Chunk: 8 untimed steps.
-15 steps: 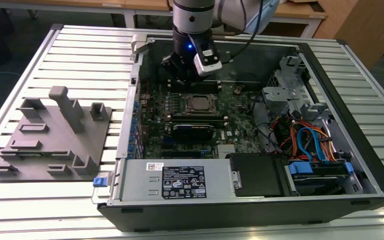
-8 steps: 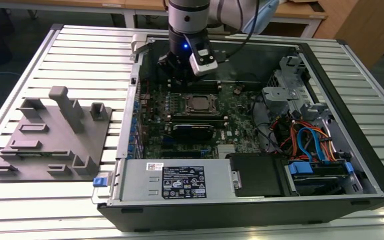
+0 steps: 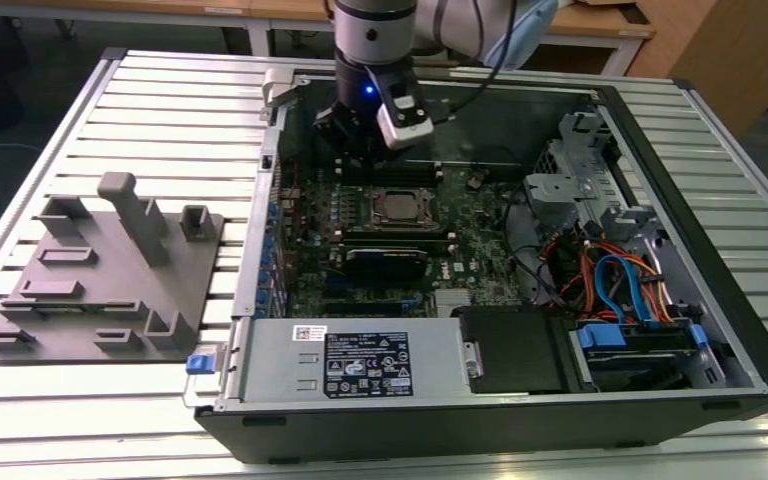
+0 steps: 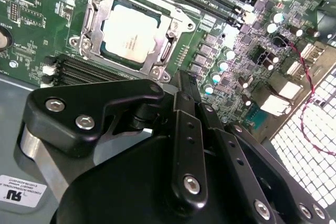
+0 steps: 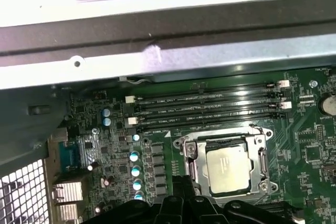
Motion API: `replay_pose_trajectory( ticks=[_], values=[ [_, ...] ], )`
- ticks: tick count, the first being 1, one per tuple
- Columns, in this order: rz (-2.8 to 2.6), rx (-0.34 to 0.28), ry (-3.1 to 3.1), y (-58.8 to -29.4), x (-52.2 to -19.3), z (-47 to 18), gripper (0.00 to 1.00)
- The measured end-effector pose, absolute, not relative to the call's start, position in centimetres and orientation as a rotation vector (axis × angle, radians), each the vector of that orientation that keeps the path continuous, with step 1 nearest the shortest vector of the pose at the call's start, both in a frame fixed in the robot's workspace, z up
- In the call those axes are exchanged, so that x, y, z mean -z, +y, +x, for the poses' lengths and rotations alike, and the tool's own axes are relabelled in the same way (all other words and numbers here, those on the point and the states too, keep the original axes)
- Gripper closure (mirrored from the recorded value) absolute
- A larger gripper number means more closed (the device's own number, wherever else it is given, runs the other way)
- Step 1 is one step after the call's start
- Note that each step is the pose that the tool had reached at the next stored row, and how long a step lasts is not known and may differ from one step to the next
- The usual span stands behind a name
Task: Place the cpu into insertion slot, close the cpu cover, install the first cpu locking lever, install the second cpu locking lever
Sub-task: 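Install the first cpu locking lever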
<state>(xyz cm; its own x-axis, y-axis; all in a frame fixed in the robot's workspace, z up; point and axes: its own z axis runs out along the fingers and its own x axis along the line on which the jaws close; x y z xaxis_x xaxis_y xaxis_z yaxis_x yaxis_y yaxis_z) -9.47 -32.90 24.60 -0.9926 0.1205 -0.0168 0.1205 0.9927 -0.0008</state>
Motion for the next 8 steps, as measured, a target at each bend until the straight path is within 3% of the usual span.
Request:
replay_pose_trajectory(
  ticks=[8],
  values=[
    [0.185, 0.003, 3.117, -32.29, -24.64, -9.78, 0.90]
  ],
)
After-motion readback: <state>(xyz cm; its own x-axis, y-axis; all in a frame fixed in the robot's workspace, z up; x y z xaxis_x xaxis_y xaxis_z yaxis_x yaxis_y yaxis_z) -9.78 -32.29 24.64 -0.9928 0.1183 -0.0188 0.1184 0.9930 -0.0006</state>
